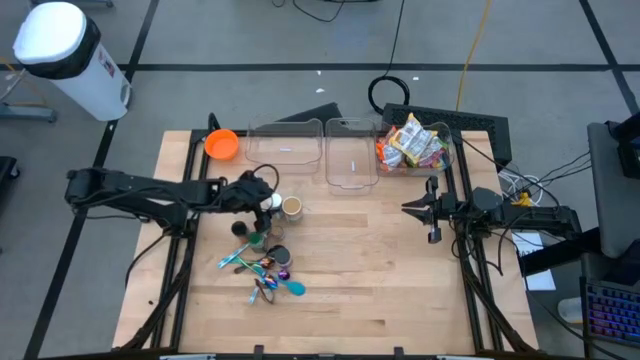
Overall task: Pick & Place Food Item
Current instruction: Put the white seasoning bottle into the left transparent bin
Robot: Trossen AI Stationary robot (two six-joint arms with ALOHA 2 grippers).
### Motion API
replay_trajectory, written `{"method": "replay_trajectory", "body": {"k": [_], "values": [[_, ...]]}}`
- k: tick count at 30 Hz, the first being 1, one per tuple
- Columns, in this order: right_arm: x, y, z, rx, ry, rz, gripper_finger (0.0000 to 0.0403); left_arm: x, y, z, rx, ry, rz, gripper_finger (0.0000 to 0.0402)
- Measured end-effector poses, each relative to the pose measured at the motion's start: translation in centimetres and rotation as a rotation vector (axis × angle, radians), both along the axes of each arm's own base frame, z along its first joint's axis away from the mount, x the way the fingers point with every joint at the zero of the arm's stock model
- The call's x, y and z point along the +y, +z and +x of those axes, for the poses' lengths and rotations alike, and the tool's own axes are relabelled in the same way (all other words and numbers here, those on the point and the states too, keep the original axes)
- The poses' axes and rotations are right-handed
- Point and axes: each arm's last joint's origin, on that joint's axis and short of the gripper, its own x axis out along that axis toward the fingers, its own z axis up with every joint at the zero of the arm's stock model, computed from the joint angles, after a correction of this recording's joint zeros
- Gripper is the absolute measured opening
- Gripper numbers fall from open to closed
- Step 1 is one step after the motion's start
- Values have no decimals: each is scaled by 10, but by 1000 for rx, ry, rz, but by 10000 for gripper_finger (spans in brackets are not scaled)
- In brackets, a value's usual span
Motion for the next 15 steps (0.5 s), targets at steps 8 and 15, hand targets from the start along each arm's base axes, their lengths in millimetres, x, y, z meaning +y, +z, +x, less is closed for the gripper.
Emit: {"method": "replay_trajectory", "body": {"k": [8, 15], "values": [[0, 0, 0, 0, 0, 0, 43, 8, -11, 4, 55, 30, -9, 308], [0, 0, 0, 0, 0, 0, 43, 8, -6, 2, 30, 28, -9, 215]]}}
